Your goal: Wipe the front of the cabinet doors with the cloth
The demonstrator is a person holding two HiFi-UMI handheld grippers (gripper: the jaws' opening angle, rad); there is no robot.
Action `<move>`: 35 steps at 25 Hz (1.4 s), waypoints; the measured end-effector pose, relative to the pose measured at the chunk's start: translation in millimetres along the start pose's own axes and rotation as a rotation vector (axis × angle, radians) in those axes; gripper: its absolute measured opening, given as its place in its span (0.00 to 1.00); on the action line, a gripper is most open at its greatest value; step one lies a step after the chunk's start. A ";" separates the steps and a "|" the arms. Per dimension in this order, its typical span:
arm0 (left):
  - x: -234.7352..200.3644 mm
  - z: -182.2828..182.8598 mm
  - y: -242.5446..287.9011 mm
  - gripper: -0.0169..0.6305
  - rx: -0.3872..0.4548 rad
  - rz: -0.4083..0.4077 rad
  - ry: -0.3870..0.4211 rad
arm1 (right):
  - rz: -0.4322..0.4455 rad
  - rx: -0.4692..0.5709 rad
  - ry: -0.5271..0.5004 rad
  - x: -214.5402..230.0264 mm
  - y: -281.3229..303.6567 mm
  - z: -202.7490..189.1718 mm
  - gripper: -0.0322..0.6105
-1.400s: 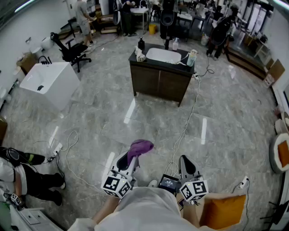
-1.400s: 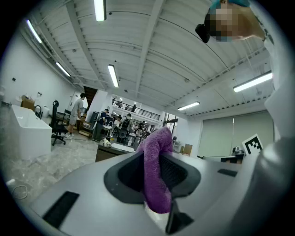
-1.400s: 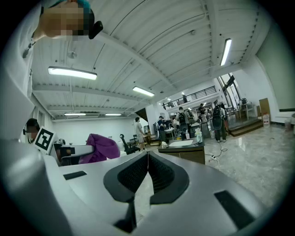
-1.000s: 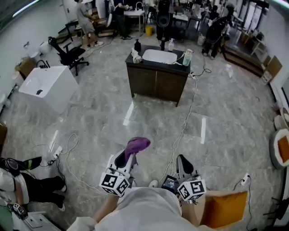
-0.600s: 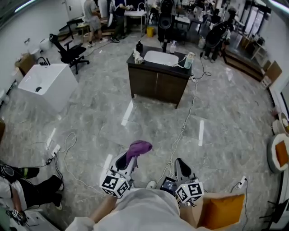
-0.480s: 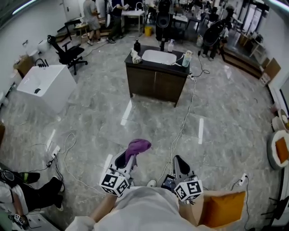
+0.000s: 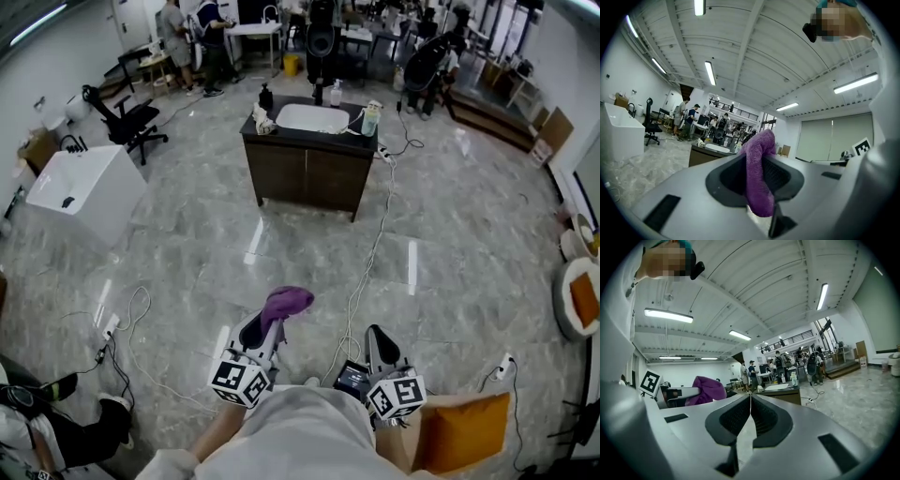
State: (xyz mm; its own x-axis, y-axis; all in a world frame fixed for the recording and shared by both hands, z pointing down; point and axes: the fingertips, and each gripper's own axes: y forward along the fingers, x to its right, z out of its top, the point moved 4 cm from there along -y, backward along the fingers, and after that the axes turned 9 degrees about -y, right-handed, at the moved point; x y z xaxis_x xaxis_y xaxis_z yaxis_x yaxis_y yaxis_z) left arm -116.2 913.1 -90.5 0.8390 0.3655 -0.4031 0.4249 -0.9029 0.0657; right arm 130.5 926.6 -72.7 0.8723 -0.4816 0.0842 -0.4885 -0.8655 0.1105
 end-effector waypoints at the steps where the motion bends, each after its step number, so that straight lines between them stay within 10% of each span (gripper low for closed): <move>1: -1.5 -0.7 6.2 0.17 -0.005 -0.004 0.003 | 0.002 -0.007 0.000 2.5 4.5 -2.1 0.09; 21: -134.9 56.7 229.9 0.17 -0.079 -0.214 -0.014 | -0.123 -0.024 -0.024 67.5 235.5 36.9 0.09; 35: -200.0 73.8 342.7 0.17 -0.111 -0.161 -0.010 | -0.146 -0.075 0.035 125.0 336.1 30.2 0.09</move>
State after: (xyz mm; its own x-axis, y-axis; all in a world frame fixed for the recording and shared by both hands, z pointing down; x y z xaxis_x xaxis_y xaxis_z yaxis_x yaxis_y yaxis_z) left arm -163.4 513.9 -54.6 0.7541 0.5002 -0.4256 0.5885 -0.8023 0.1000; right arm 75.9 571.3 -54.9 0.9335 -0.3453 0.0965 -0.3580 -0.9125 0.1980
